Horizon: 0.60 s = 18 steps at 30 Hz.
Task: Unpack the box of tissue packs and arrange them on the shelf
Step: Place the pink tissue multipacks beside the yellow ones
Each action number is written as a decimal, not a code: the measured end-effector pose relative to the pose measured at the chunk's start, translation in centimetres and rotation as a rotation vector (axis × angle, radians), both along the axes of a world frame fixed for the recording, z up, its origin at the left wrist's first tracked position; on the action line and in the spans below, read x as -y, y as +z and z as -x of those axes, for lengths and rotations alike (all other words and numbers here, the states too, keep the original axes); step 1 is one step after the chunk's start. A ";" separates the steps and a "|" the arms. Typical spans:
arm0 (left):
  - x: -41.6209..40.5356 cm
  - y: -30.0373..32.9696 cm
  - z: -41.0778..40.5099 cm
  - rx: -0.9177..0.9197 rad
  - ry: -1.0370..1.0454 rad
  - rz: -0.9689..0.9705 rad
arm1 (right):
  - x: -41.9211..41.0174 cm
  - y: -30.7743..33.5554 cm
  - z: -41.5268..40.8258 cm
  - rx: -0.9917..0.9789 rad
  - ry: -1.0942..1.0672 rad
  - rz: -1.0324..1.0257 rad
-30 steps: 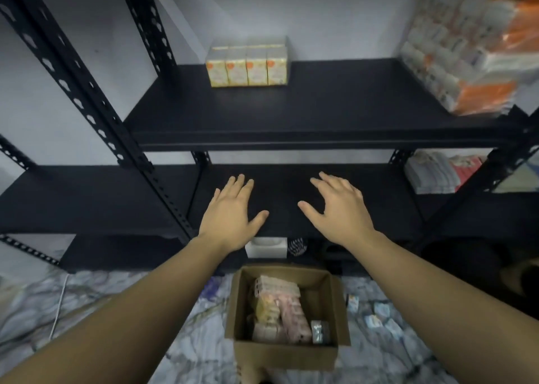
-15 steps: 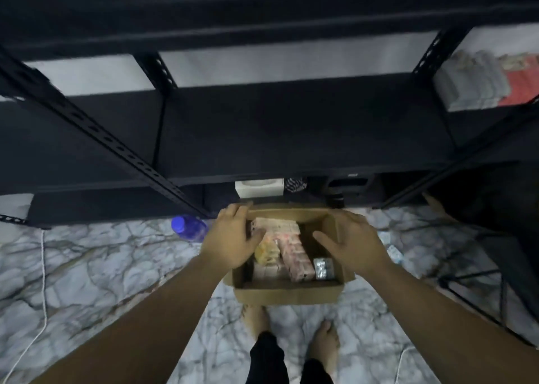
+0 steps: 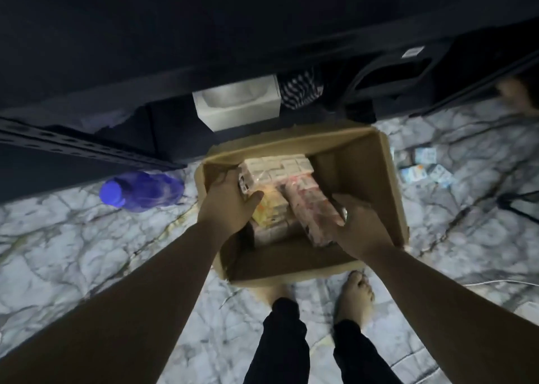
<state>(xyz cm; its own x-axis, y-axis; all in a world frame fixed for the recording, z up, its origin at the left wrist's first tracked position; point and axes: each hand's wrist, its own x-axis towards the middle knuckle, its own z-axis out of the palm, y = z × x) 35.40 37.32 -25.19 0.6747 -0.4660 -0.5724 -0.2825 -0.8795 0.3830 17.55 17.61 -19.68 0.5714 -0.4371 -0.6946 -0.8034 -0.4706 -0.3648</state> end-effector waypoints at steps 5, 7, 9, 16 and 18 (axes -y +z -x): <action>1.8 -4.5 -0.5 -0.031 0.006 -0.018 | -0.8 -8.6 -1.0 -0.089 0.236 0.036; 2.2 -6.3 -0.6 -0.058 0.050 0.004 | -0.8 -10.8 -1.0 -0.101 0.179 0.010; 2.4 -7.8 -0.5 -0.090 0.099 0.040 | -0.9 -12.7 -0.7 -0.134 0.203 0.028; 2.2 -9.9 -0.3 -0.002 0.167 0.080 | -1.4 -13.9 -0.3 -0.195 0.127 0.099; 2.3 -10.0 -0.3 0.008 0.130 0.053 | -1.1 -13.6 -0.2 -0.216 0.150 0.120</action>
<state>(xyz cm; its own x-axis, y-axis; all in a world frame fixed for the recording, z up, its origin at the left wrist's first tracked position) 35.72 34.99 -35.16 0.7359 -0.4035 -0.5438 -0.1701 -0.8875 0.4283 17.73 18.73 -33.31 0.4802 -0.4452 -0.7558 -0.7744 -0.6198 -0.1269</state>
